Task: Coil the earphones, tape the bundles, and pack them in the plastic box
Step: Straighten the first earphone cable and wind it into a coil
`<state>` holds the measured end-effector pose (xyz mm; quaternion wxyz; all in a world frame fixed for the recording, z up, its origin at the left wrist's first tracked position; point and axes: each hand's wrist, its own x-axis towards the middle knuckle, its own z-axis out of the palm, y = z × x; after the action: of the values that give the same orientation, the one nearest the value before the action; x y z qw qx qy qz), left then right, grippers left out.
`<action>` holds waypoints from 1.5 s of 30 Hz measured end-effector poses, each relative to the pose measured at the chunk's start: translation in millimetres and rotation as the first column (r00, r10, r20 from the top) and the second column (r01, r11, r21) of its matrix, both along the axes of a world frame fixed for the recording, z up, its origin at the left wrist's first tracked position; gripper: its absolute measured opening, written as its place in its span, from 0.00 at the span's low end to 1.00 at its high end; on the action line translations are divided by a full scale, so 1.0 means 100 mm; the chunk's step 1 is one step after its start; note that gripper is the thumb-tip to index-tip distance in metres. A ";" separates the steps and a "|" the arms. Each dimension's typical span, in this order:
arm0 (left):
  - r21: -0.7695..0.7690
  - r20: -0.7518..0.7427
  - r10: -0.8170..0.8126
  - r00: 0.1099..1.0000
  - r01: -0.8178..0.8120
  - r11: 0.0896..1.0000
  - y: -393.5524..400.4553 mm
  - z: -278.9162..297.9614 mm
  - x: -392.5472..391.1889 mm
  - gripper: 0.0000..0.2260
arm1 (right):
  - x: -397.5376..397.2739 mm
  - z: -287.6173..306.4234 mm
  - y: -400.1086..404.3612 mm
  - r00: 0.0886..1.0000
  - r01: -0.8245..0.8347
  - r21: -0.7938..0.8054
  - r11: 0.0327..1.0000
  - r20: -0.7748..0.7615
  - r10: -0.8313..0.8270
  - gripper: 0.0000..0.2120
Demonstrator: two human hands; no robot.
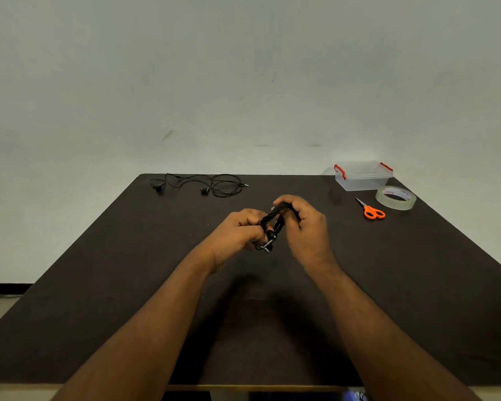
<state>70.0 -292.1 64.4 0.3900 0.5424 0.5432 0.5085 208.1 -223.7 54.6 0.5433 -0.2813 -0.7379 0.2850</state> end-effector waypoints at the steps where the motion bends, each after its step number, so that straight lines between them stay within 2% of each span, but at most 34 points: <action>1: 0.004 -0.014 0.017 1.000 -0.017 1.000 0.00 0.00 0.02 0.07 | 0.00 0.01 0.01 1.000 0.002 0.002 1.000 0.007 -0.002 0.14; 4: 0.046 0.058 0.132 0.990 -0.135 0.990 -0.01 -0.05 0.07 0.07 | 0.00 0.06 0.00 1.000 -0.011 -0.042 0.999 0.000 0.011 0.15; 7: 0.152 0.086 0.273 0.958 -0.283 0.947 0.00 -0.11 0.14 0.06 | -0.02 0.08 -0.03 0.999 -0.019 -0.132 0.991 -0.037 0.015 0.15; 10: 0.188 0.134 0.392 0.910 -0.412 0.892 0.01 -0.15 0.18 0.15 | -0.02 0.07 -0.03 0.997 -0.025 -0.212 0.977 -0.076 0.009 0.15; 13: 0.226 -0.058 0.650 0.758 -0.624 0.748 0.02 -0.22 0.16 0.18 | -0.05 0.05 -0.06 0.997 -0.024 -0.250 0.968 -0.083 0.004 0.17; 15: 0.211 -0.121 0.695 0.709 -0.666 0.716 0.00 -0.20 0.19 0.14 | -0.08 0.04 -0.09 0.996 -0.013 -0.277 0.961 -0.086 -0.011 0.17; 17: 0.133 -0.057 0.661 0.749 -0.650 0.748 -0.01 -0.18 0.22 0.12 | -0.10 0.03 -0.11 0.995 -0.007 -0.309 0.951 -0.101 -0.025 0.16; 19: 0.002 0.161 0.603 0.782 -0.611 0.792 -0.02 -0.14 0.26 0.11 | -0.12 0.01 -0.14 0.995 -0.015 -0.326 0.945 -0.097 -0.018 0.15; 21: -0.120 0.387 0.548 0.741 -0.549 0.827 -0.02 -0.12 0.31 0.07 | -0.15 -0.03 -0.18 0.996 -0.020 -0.338 0.941 -0.085 -0.009 0.16; 24: -0.162 0.548 0.534 0.644 -0.545 0.823 -0.01 -0.12 0.35 0.02 | -0.17 -0.12 -0.19 0.995 -0.004 -0.396 0.918 -0.093 -0.035 0.14; 26: -0.122 0.584 0.531 0.614 -0.580 0.805 0.00 -0.12 0.39 0.02 | -0.19 -0.15 -0.19 0.988 0.005 -0.504 0.864 -0.133 -0.083 0.10; 28: -0.060 0.614 0.494 0.616 -0.587 0.807 -0.01 -0.12 0.43 0.07 | -0.22 -0.12 -0.20 0.969 -0.004 -0.613 0.790 -0.198 -0.149 0.10; 32: 0.099 0.572 0.378 0.728 -0.519 0.849 -0.02 -0.16 0.41 0.18 | -0.25 -0.04 -0.20 0.929 -0.043 -0.707 0.706 -0.288 -0.231 0.10; 35: 0.155 0.576 0.324 0.751 -0.489 0.859 -0.03 -0.16 0.37 0.21 | -0.26 -0.03 -0.21 0.929 -0.063 -0.752 0.656 -0.285 -0.237 0.08; 42: 0.089 0.585 0.227 0.778 -0.340 0.936 -0.02 -0.18 0.28 0.16 | -0.31 0.00 -0.26 0.872 -0.159 -0.717 0.678 -0.424 -0.244 0.09; 45: 0.046 0.494 0.278 0.824 -0.344 0.938 -0.02 -0.15 0.25 0.11 | -0.29 0.01 -0.30 0.821 -0.263 -0.664 0.700 -0.535 -0.199 0.10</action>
<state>95.4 -294.5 49.7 0.3872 0.3282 0.4756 0.7185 179.0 -253.5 55.3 0.5800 -0.3569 -0.3765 0.6281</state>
